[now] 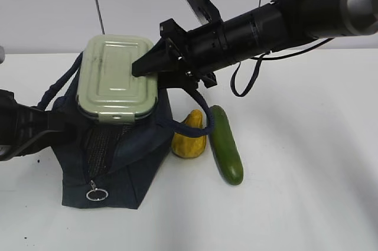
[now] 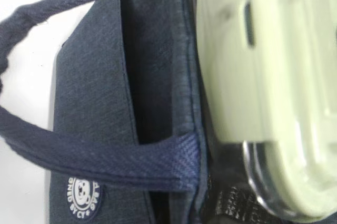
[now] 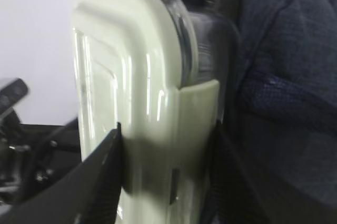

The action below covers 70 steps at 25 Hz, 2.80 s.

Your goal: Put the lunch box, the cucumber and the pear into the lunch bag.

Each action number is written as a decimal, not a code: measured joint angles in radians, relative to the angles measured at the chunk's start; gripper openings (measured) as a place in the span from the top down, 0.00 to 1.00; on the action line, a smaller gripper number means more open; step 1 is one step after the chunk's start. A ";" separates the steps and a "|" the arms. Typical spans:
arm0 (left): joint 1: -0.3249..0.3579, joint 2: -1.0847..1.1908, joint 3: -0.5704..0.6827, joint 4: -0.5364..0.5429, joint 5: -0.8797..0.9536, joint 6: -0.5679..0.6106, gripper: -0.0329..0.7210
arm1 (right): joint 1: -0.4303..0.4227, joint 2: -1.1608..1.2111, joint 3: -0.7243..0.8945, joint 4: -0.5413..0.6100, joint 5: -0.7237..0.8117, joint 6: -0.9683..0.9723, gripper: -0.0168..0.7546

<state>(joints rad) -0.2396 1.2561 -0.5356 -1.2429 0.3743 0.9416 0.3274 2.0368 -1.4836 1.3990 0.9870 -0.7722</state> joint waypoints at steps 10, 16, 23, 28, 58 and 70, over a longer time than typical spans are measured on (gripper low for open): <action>0.000 0.000 0.000 -0.050 -0.005 0.002 0.98 | -0.008 0.000 0.000 -0.203 0.010 0.033 0.51; 0.000 0.000 0.000 -0.074 -0.009 0.002 0.98 | -0.005 0.000 0.000 -0.273 -0.058 0.096 0.51; 0.000 0.000 0.000 -0.077 -0.010 0.002 0.98 | 0.030 0.018 -0.004 -0.288 -0.170 0.107 0.51; 0.000 0.000 0.000 -0.077 0.004 0.002 0.98 | 0.044 0.066 -0.028 -0.280 -0.191 0.134 0.51; 0.000 0.000 0.000 -0.080 0.049 0.002 0.98 | 0.119 0.068 -0.113 -0.478 -0.184 0.144 0.33; 0.000 0.000 0.000 -0.081 0.051 0.002 0.98 | 0.119 -0.168 -0.186 -1.017 0.015 0.378 0.33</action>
<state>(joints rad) -0.2396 1.2561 -0.5356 -1.3236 0.4251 0.9436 0.4459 1.8688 -1.6697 0.3820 1.0024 -0.3942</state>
